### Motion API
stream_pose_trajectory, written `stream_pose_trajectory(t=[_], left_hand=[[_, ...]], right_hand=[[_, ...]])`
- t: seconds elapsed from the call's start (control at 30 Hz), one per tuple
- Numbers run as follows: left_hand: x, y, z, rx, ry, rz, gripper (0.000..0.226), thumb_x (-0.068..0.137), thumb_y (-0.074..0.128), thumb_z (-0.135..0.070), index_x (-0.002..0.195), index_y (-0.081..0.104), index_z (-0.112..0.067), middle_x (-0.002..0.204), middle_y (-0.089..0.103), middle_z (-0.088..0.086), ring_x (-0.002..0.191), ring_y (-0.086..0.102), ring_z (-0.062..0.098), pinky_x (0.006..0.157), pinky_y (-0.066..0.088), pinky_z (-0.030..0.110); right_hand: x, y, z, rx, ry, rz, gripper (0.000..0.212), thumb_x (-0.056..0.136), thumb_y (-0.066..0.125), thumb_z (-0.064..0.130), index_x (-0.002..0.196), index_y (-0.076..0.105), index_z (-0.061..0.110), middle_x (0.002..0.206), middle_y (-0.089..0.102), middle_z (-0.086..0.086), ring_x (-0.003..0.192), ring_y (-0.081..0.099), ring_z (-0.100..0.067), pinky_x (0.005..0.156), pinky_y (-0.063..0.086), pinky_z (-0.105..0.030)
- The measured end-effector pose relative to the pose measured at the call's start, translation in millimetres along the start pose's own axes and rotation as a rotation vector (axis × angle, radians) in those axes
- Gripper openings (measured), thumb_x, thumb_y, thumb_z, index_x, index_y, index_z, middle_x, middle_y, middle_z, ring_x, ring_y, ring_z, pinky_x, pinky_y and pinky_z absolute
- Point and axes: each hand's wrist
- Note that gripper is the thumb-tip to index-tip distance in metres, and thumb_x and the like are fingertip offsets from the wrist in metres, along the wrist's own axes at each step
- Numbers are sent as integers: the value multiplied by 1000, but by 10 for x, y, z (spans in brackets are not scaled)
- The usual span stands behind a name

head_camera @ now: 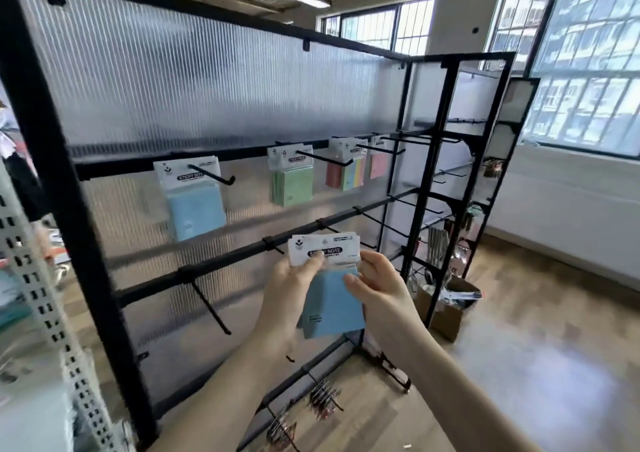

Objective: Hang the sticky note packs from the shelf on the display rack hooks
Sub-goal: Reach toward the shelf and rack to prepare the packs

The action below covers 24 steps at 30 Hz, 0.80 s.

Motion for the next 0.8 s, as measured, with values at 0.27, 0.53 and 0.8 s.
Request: stream_pose_trajectory(t=[0.27,0.53,0.8], left_hand=[[549,35,-95,-13,195,-195,11,82,71,-35,79,70,-24,70,73,-6,61,68,12,55,54,25],[461,-227,-253,79,456,-353,17,81,71,-38,86,72,-21,82,74,-3,77,70,13,72,57,35],[111,-354,-571,99,712,-549,15,77,64,-32,85,71,-21,80,74,-14,77,68,-3,64,47,5]], right_hand=[[695,106,-41,-31,-26,97,30,90,58,-3,109,56,21,90,72,6,82,67,-10,66,51,-23],[869,649,104,-7,-135,301,7,90,60,20,87,66,18,83,72,-5,75,68,-20,62,52,-26],[835,1062,309,23,-377,429,14,88,61,29,75,65,26,67,64,2,63,56,-11,57,46,-24]])
Point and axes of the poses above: each hand's wrist, its own x-axis towards the middle knuckle, its own y-axis out of the palm, z = x × y
